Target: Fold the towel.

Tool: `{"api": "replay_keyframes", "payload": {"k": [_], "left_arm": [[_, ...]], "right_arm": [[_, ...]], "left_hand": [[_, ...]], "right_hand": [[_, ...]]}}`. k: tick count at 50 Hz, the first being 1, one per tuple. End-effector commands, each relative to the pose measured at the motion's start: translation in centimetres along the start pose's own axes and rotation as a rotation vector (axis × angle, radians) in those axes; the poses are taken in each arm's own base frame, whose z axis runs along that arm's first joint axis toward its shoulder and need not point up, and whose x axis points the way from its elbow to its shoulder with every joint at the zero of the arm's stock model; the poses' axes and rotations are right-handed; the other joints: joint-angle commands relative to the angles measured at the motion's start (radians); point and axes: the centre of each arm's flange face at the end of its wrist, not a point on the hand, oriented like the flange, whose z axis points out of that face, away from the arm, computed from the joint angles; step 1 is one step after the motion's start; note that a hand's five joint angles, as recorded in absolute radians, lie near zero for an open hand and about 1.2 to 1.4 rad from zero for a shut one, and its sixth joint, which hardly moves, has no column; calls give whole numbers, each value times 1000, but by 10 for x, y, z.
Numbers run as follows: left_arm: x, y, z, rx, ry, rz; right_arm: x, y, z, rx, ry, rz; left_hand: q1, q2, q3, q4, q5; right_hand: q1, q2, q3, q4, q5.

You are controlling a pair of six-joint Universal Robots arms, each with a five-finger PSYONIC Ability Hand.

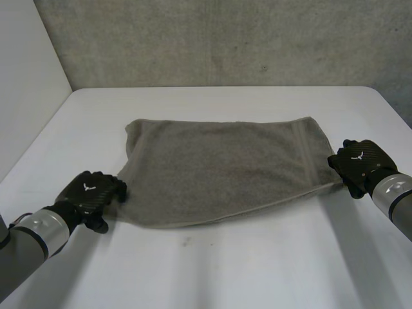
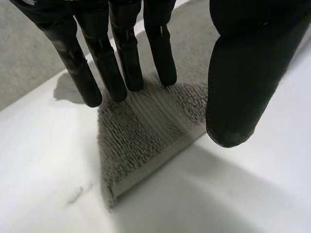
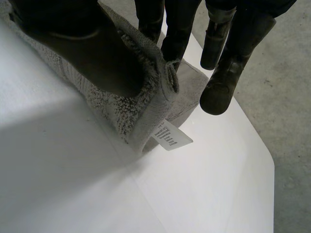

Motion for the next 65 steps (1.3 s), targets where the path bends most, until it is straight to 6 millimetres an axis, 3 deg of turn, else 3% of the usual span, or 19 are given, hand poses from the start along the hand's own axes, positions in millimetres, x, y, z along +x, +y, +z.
{"api": "replay_keyframes", "payload": {"k": [1, 18, 30, 48, 57, 65], "left_arm": [[-1, 12, 16, -40, 18, 15], [-20, 8, 50, -18, -6, 46], [-21, 14, 63, -30, -3, 50], [-30, 7, 75, -1, -17, 62], [-30, 7, 79, 1, -14, 65], [-31, 7, 80, 5, -16, 66]], "right_arm": [[-1, 0, 0, -1, -3, 0], [-5, 4, 1, 4, -16, 0], [-6, 5, 2, 5, -19, -3], [-8, 7, 3, 0, -24, -5], [-10, 9, 5, -7, -31, -5], [-9, 9, 5, -5, -26, -7]], "left_hand": [[14, 17, 17, 17, 18], [34, 37, 37, 37, 38], [116, 119, 119, 119, 121], [401, 404, 404, 404, 405], [439, 442, 442, 442, 444], [718, 721, 721, 721, 722]], "right_hand": [[52, 64, 1124, 52, 42], [52, 64, 1124, 52, 42], [52, 64, 1124, 52, 42], [52, 64, 1124, 52, 42], [52, 64, 1124, 52, 42], [52, 64, 1124, 52, 42]]}}
